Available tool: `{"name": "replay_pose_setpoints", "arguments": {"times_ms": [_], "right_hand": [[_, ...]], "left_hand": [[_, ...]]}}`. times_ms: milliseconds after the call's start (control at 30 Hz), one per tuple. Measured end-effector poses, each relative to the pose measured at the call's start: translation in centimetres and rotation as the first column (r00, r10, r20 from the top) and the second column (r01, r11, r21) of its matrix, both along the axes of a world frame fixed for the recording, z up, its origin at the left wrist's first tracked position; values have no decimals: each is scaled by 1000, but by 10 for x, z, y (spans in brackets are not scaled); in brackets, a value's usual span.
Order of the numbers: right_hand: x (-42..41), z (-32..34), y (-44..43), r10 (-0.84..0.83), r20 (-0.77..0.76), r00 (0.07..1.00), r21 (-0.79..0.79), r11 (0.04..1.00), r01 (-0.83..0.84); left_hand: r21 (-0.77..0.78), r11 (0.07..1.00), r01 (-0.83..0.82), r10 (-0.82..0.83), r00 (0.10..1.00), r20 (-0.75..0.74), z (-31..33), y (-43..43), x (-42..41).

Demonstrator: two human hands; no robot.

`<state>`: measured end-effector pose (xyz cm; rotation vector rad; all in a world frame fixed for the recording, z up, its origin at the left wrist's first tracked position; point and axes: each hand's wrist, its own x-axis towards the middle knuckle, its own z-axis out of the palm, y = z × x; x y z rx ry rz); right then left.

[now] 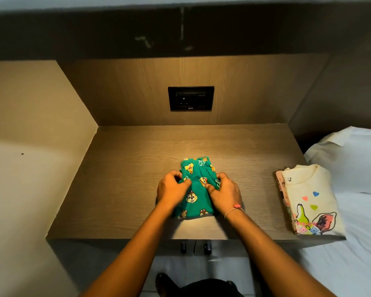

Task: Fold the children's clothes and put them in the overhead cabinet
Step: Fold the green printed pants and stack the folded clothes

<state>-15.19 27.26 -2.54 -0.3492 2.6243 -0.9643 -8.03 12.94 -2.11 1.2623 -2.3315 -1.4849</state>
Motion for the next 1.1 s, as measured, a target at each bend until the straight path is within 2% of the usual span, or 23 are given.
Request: {"name": "replay_pose_setpoints", "arguments": {"times_ms": [67,133,200,300,400,533,633,700,767,833,867,933,1000,1033,1100], "right_hand": [[2,5,3,-66,139,988,-286,953,103],[6,16,9,-66,291,954,-493,845,209],[7,27,22,-62,332,941,-557,792,249],[6,47,56,-66,295,953,-619,746,244],[1,71,103,-136,170,976,-652,727,215],[-18,101,176,-300,-36,953,-575,786,226],[-42,104,223,-363,-73,929,-498,820,281],[-62,93,242,-389,-45,920,-410,847,338],[-75,76,251,-409,-6,913,-274,878,392],[-77,56,253,-397,-3,918,-108,912,395],[-74,47,255,-386,-29,922,-60,921,384],[-68,36,259,-345,-139,928,-66,939,339],[-64,31,261,-247,-235,940,-81,969,234],[-65,28,261,-182,-248,952,-52,983,174],[-63,20,258,-68,-194,979,57,995,81]], "left_hand": [[111,994,-21,41,981,-187,5,2,5],[227,974,17,61,941,-333,14,6,8],[346,933,105,61,898,-436,27,13,9],[425,874,235,28,849,-528,45,30,5],[467,794,389,-48,806,-590,62,66,-13],[490,686,538,-143,760,-634,74,130,-56],[465,669,581,-212,747,-630,71,176,-92],[455,701,548,-239,783,-574,64,200,-112],[370,790,489,-301,835,-460,55,217,-125],[107,870,481,-432,850,-301,40,224,-125],[-61,873,484,-484,845,-228,32,224,-120],[-320,827,461,-532,827,-182,18,222,-105],[-476,747,464,-581,804,-127,6,225,-92],[-546,680,489,-607,794,-45,0,229,-88],[-589,568,575,-631,763,137,-9,239,-84]]}}
